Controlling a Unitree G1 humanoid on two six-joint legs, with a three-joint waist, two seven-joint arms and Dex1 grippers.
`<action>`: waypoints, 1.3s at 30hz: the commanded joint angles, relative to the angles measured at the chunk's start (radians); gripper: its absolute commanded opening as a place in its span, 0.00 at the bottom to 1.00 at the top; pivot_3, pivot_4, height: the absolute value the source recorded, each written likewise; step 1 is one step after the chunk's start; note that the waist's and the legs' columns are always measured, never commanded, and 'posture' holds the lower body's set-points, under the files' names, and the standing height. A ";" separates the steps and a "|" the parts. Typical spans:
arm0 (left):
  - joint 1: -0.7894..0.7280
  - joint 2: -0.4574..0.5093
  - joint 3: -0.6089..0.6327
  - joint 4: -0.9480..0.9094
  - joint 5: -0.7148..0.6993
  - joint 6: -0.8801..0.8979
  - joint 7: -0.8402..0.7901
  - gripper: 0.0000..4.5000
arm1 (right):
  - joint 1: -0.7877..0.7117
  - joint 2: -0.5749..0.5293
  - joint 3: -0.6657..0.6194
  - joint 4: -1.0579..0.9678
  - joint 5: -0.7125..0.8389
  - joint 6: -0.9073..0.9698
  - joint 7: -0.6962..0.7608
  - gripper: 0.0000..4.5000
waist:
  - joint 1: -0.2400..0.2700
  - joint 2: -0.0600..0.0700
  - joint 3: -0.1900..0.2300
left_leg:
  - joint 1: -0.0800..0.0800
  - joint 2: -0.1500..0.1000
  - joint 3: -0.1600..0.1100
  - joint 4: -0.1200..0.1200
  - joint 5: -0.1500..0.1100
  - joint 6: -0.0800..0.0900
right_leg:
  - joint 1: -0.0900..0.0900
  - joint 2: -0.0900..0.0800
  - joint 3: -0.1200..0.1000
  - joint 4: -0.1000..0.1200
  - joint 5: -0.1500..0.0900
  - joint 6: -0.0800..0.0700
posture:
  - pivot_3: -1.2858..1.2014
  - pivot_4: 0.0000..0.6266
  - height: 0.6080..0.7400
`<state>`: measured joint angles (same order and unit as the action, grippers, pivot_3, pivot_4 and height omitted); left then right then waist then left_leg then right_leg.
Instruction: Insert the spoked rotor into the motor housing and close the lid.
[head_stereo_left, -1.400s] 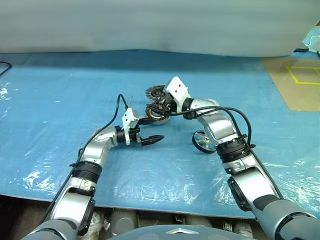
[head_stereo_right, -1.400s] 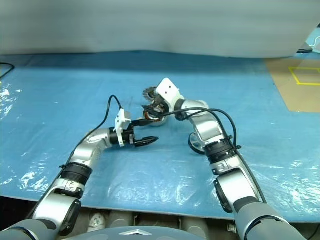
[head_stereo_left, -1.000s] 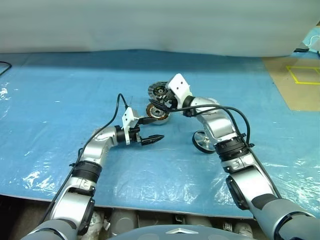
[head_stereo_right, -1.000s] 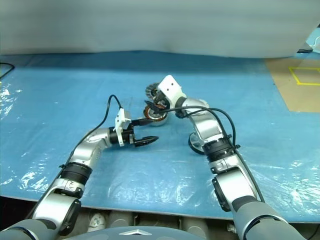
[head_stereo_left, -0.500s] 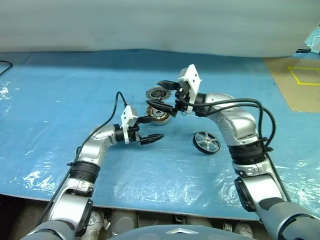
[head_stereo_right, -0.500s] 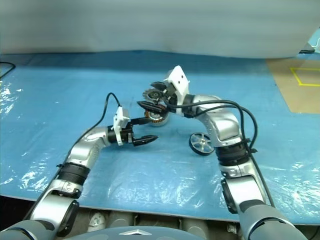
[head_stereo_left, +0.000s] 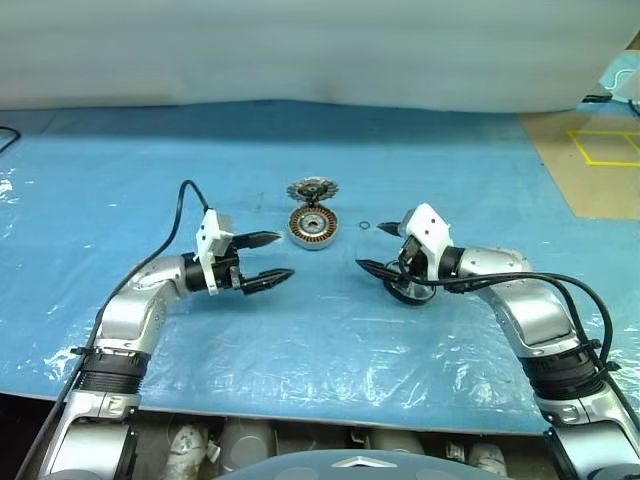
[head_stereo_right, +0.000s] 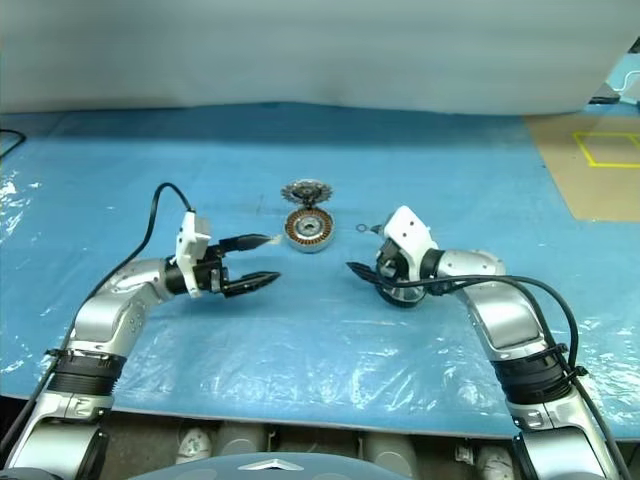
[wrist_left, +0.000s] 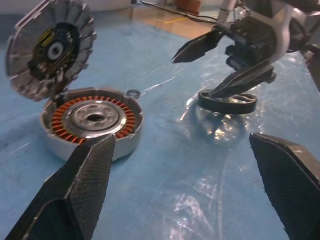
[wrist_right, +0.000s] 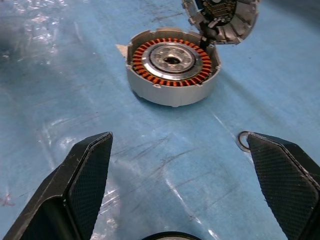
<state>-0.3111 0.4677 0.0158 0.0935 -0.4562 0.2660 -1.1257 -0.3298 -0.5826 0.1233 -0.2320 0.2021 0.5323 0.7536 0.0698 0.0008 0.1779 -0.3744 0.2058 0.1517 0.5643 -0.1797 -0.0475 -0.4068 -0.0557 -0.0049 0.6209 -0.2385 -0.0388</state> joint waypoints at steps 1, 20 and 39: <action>-0.006 -0.014 0.009 -0.014 -0.010 -0.031 0.005 1.00 | -0.043 0.012 -0.024 -0.025 0.003 -0.011 -0.021 0.99 | 0.000 0.000 0.000 | 0.000 0.000 0.000 0.000 0.000 0.000 | 0.000 0.000 0.000 0.000 0.000 0.000 | 0.52 0.24 1.00; -0.092 -0.052 -0.002 0.072 0.013 -0.111 0.004 1.00 | -0.439 0.084 0.086 0.750 -0.162 -0.322 0.103 0.99 | -0.002 0.000 0.000 | -0.002 0.000 0.000 0.002 0.000 0.000 | -0.001 0.000 -0.001 0.002 0.000 0.000 | 0.52 0.24 1.00; 0.071 0.069 0.025 0.013 0.016 -0.127 -0.041 1.00 | -0.612 0.199 0.393 0.665 -0.315 -0.474 0.440 0.99 | -0.004 -0.001 0.000 | -0.007 0.003 -0.001 0.007 0.001 0.002 | -0.006 0.001 -0.003 0.007 0.000 -0.004 | 0.52 0.24 1.00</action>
<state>-0.2463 0.5332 0.0296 0.1383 -0.4417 0.1637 -1.1690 -0.9129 -0.3904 0.5072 0.3682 -0.0795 0.1157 1.2095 0.0658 0.0003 0.1777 -0.3810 0.2086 0.1510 0.5718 -0.1789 -0.0455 -0.4124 -0.0553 -0.0081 0.6284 -0.2389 -0.0426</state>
